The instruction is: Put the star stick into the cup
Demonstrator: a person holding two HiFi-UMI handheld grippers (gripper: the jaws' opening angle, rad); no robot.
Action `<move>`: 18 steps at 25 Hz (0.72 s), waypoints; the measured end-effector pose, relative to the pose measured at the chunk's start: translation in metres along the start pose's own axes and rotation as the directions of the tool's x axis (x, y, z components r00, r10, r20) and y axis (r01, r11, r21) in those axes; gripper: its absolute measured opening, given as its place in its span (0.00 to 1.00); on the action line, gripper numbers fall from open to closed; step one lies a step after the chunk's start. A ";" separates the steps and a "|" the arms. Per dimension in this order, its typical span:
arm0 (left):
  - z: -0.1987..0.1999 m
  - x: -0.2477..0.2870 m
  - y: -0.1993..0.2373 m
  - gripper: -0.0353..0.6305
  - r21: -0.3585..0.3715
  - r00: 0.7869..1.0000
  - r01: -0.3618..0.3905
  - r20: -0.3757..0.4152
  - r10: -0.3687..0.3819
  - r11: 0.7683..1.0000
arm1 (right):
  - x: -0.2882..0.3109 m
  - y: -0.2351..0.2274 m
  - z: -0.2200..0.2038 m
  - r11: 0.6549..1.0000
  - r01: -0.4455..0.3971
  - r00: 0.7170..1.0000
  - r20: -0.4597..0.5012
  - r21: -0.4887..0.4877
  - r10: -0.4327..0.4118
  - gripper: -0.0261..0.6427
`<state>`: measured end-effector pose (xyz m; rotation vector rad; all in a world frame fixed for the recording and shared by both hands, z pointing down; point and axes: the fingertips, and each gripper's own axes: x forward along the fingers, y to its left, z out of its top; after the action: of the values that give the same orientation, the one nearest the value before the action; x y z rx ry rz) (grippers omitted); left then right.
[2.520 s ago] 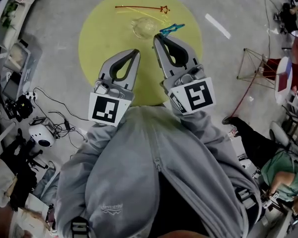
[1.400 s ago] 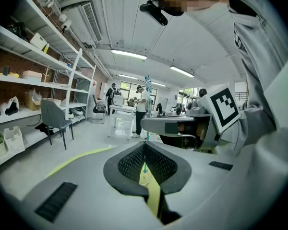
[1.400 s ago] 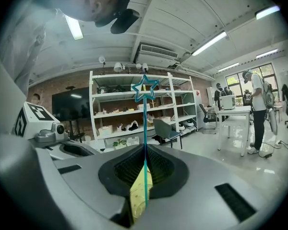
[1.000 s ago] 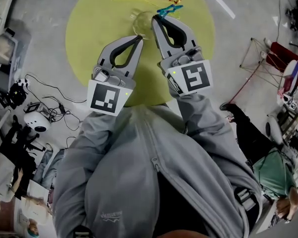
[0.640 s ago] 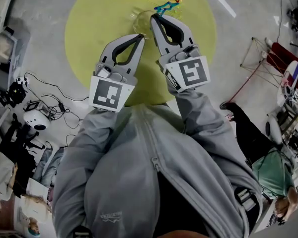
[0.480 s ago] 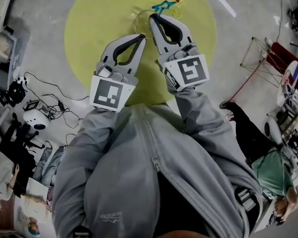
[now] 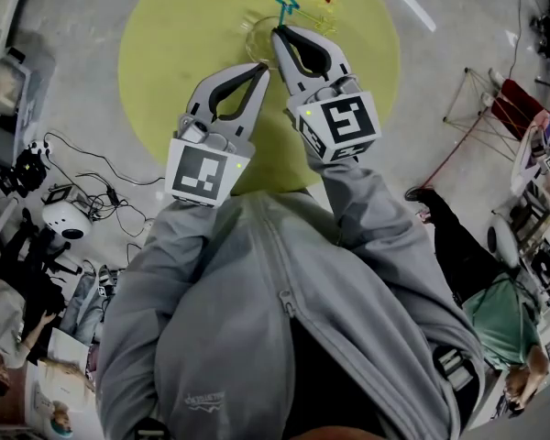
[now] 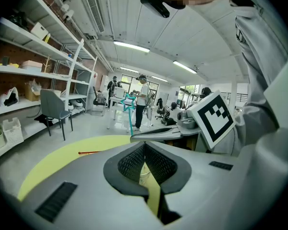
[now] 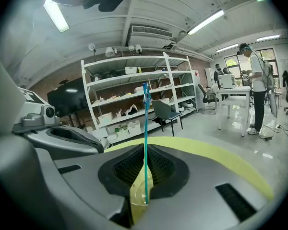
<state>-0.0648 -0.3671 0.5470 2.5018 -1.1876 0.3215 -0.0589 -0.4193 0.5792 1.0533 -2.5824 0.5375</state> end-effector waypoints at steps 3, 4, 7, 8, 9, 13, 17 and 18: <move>-0.001 -0.001 -0.001 0.08 -0.005 1.000 -0.001 -0.001 0.001 1.000 | 0.003 0.003 -0.006 1.000 -0.015 0.999 -0.036 0.003 0.015 0.10; 0.000 -0.002 -0.001 0.08 -0.006 1.000 0.000 -0.001 0.000 1.000 | 0.003 0.003 -0.007 1.000 -0.016 0.999 -0.045 0.001 0.016 0.10; 0.002 -0.005 -0.003 0.08 -0.007 1.000 0.001 0.004 -0.001 1.000 | 0.000 0.004 -0.007 1.000 0.001 0.999 -0.048 -0.011 -0.001 0.10; 0.003 -0.006 -0.003 0.08 -0.008 1.000 0.000 0.006 0.000 1.000 | -0.001 0.005 -0.006 1.000 0.005 0.999 -0.046 -0.011 -0.005 0.10; 0.003 -0.007 -0.004 0.08 -0.009 1.000 -0.001 0.007 0.001 1.000 | -0.003 0.006 -0.006 1.000 0.007 0.999 -0.044 -0.010 -0.007 0.10; 0.003 -0.012 -0.007 0.08 -0.007 1.000 -0.004 0.009 0.004 1.000 | -0.010 0.010 -0.007 1.000 0.015 0.999 -0.041 -0.014 -0.015 0.10; 0.005 -0.018 -0.012 0.08 -0.005 1.000 -0.008 0.016 0.008 1.000 | -0.019 0.013 -0.005 1.000 0.024 0.999 -0.039 -0.012 -0.025 0.10; 0.007 -0.020 -0.013 0.08 -0.004 1.000 -0.008 0.018 0.008 1.000 | -0.022 0.013 -0.004 1.000 0.029 0.999 -0.038 -0.011 -0.029 0.10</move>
<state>-0.0666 -0.3480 0.5311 2.5021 -1.2047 0.2990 -0.0525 -0.3955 0.5711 1.0653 -2.5305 0.5305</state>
